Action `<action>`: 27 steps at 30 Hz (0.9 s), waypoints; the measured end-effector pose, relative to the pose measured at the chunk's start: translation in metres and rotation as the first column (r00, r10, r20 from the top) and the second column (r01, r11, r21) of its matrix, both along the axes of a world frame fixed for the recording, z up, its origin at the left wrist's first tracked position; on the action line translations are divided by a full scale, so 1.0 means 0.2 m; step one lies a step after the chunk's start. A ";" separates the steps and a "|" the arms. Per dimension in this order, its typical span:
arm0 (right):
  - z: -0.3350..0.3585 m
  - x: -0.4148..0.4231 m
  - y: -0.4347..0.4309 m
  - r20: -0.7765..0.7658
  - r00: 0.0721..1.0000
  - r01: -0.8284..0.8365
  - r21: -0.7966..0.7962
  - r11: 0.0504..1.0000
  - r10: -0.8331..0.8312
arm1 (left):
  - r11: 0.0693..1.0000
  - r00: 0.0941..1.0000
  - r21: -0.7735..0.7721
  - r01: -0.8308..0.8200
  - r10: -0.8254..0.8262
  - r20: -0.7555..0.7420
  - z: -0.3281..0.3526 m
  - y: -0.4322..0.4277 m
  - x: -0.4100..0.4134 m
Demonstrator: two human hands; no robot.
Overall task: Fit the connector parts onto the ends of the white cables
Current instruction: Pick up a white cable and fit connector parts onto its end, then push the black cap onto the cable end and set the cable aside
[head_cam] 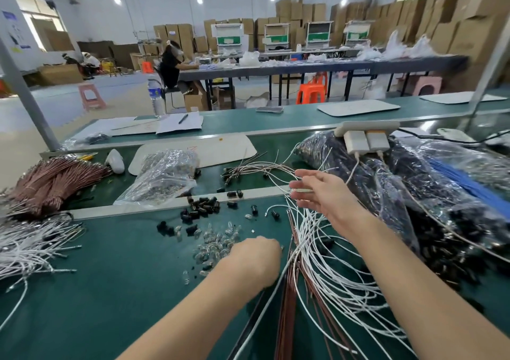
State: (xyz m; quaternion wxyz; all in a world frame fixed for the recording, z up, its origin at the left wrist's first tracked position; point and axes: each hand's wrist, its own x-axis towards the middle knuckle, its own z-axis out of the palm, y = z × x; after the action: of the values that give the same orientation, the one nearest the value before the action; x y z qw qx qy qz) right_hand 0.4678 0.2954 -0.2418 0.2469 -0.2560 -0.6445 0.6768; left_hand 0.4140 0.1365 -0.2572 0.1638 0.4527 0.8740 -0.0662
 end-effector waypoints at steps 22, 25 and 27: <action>-0.30 -0.12 -0.50 0.501 0.865 -0.439 0.732 0.521 0.024 | -0.318 0.172 -0.077 -0.945 -0.685 0.708 -0.27 -0.66 -0.48; -0.33 -0.20 -0.51 0.433 0.900 -0.359 0.803 0.475 -0.053 | -0.382 0.211 -0.118 -0.917 -0.715 0.667 -0.29 -0.68 -0.53; -0.30 -0.27 -0.50 0.412 0.906 -0.331 0.832 0.445 -0.098 | -0.404 0.242 -0.091 -0.910 -0.697 0.675 -0.30 -0.70 -0.57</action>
State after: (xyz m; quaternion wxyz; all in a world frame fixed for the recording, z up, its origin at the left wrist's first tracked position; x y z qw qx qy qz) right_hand 0.4144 0.1962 -0.3027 0.1573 -0.1757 -0.9537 0.1865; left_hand 0.3008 -0.0027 -0.3166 0.1545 -0.0521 0.2559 0.9528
